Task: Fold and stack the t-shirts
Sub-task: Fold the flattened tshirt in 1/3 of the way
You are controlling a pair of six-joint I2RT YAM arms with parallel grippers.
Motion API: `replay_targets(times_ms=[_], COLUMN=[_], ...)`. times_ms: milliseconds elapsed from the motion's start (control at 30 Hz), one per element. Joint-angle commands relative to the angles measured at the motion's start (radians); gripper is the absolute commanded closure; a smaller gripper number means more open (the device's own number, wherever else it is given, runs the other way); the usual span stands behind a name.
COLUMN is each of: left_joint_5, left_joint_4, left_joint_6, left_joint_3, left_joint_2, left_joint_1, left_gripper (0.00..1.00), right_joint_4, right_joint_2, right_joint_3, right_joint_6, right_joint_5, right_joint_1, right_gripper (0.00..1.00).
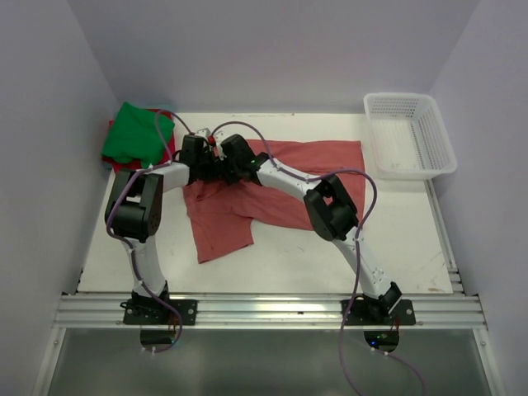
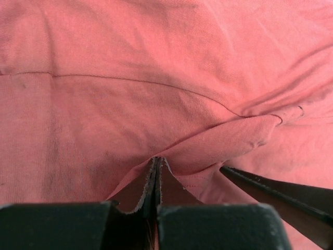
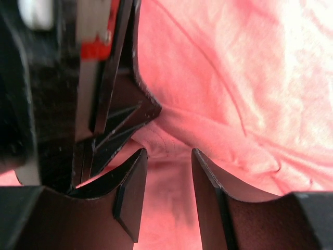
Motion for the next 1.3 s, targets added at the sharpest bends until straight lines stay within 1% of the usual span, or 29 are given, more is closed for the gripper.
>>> replay_targets(times_ms=[0,133,300,400,500,533,567,767,900,967,1033,1267], left_joint_5=[0.009,0.010,0.004,0.007,0.010,0.010,0.010,0.010,0.009,0.009,0.009,0.006], left_joint_4=[-0.027,-0.027,-0.027,-0.027,-0.027,-0.027,-0.027,-0.027,-0.027,-0.027,-0.027,-0.027], left_joint_6=[-0.001,0.001,0.005,0.005,0.005,0.004,0.004,0.005,0.005,0.005,0.007,0.010], left_joint_3=[-0.022,-0.030,-0.038,-0.038,-0.038,-0.036,-0.036,-0.038,-0.042,-0.045,-0.045,-0.048], left_joint_2=[0.024,0.023,0.019,0.023,0.026,0.026,0.026,0.023,0.023,0.019,0.021,0.018], left_joint_1=[-0.004,-0.004,-0.004,-0.004,-0.004,-0.004,-0.003,-0.003,-0.003,-0.003,-0.003,-0.001], left_gripper=[1.00,1.00,1.00,1.00,1.00,1.00,1.00,1.00,1.00,1.00,1.00,1.00], right_joint_4=[0.016,-0.007,-0.003,0.013,0.022,0.025,0.030,0.039,0.050,0.043,0.040,0.051], right_joint_2=[0.026,0.080,0.082,0.068,0.048,0.036,0.031,0.008,-0.006,-0.015,-0.039,-0.200], right_joint_3=[0.099,0.153,0.126,0.092,0.064,0.057,0.043,0.011,-0.005,-0.005,-0.014,-0.112], right_joint_6=[-0.010,0.004,0.018,0.024,0.029,0.030,0.030,0.030,0.030,0.027,0.024,-0.008], right_joint_5=[-0.047,-0.047,-0.038,-0.026,-0.021,-0.013,-0.012,0.010,0.016,0.019,0.027,0.076], right_joint_1=[0.037,0.037,0.036,0.036,0.036,0.036,0.036,0.036,0.036,0.036,0.036,0.036], right_gripper=[0.56,0.57,0.59,0.66,0.77,0.83,0.84,0.86,0.95,0.97,1.00,1.00])
